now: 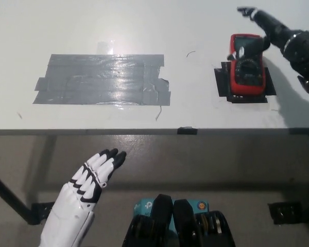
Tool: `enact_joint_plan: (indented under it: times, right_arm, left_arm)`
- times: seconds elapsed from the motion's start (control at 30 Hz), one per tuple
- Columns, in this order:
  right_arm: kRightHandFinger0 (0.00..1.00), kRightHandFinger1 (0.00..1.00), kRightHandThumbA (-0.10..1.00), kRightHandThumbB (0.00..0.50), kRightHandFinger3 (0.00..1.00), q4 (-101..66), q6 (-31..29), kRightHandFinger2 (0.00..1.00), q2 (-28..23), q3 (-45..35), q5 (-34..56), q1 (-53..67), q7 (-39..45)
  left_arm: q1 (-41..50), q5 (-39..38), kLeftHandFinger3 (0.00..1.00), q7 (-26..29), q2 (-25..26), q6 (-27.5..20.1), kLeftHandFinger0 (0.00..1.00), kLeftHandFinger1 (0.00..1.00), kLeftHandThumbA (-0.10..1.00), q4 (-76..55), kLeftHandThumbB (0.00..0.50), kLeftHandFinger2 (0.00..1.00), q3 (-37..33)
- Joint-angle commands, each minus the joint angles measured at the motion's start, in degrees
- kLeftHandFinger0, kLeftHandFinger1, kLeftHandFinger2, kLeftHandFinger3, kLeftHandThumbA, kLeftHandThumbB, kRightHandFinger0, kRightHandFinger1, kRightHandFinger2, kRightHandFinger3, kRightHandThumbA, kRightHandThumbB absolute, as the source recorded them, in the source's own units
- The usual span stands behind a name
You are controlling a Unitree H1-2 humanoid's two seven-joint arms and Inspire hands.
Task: The robot first picks the multimeter with right hand and then unfolds the black stand on the back of it using left hand
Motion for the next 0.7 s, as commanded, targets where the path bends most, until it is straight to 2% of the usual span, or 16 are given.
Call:
enact_joint_plan:
  times: [0.0,0.1,0.17,0.27,0.33,0.37,0.4,0.47,0.53,0.6,0.67]
  right_arm:
    - [1.00,1.00,1.00,0.454,1.00,-33.4,7.3,1.00,-10.2,-13.9,-13.8,-3.2,-8.8]
    - [1.00,1.00,1.00,0.429,1.00,-45.7,7.0,1.00,-9.2,-18.9,-15.8,1.8,-10.8]
    - [1.00,1.00,1.00,0.394,1.00,-56.3,6.9,1.00,-7.0,-21.8,-17.2,7.5,-12.1]
    - [1.00,1.00,0.99,0.360,1.00,-68.7,2.4,1.00,-3.4,-23.7,-17.4,15.7,-12.0]
    - [1.00,1.00,1.00,0.355,1.00,-74.3,1.9,1.00,-1.6,-23.4,-19.4,19.1,-11.5]
    - [1.00,1.00,0.94,0.310,1.00,-76.2,0.9,1.00,-0.3,-22.9,-19.8,21.1,-11.7]
    - [1.00,1.00,0.89,0.290,1.00,-77.9,-1.0,1.00,1.8,-22.6,-20.0,24.2,-12.1]
    - [1.00,1.00,0.86,0.280,1.00,-78.8,-3.6,1.00,3.9,-22.0,-21.1,29.6,-13.3]
    - [1.00,1.00,0.84,0.287,1.00,-78.7,-5.2,1.00,5.6,-22.3,-21.6,33.6,-14.5]
    - [1.00,1.00,0.80,0.269,1.00,-77.1,-8.1,1.00,8.0,-22.9,-20.7,38.7,-16.6]
    - [1.00,1.00,0.82,0.254,1.00,-76.3,-9.3,1.00,9.0,-23.3,-21.5,41.5,-17.0]
  left_arm:
    - [-4.0,-2.1,1.00,3.8,-2.1,-1.5,1.00,0.95,1.00,1.6,0.257,0.96,3.1]
    - [-5.9,-4.5,1.00,3.3,-2.3,0.0,1.00,0.97,1.00,3.3,0.252,0.94,4.1]
    - [-7.8,-6.2,1.00,3.1,-1.5,0.3,1.00,0.99,1.00,5.7,0.227,0.96,4.8]
    - [-11.3,-11.8,1.00,2.3,-1.2,3.0,1.00,1.00,1.00,10.8,0.249,1.00,6.0]
    - [-13.7,-12.8,1.00,2.3,-1.2,4.2,1.00,1.00,1.00,13.3,0.224,1.00,6.9]
    - [-14.6,-12.9,1.00,2.6,-0.9,3.8,1.00,1.00,1.00,14.8,0.183,1.00,7.4]
    - [-15.6,-13.8,1.00,2.9,-0.7,3.6,1.00,1.00,1.00,16.8,0.164,1.00,8.0]
    - [-16.2,-14.7,1.00,2.3,-0.7,5.6,1.00,1.00,1.00,18.5,0.156,1.00,8.9]
    - [-16.9,-15.5,1.00,2.0,-0.6,5.8,1.00,1.00,1.00,20.1,0.096,0.99,9.1]
    - [-17.3,-15.4,1.00,1.7,-0.6,6.5,1.00,1.00,1.00,21.7,0.079,0.99,9.6]
    - [-17.5,-14.9,1.00,1.6,-0.7,6.8,1.00,1.00,1.00,22.5,0.088,1.00,9.9]
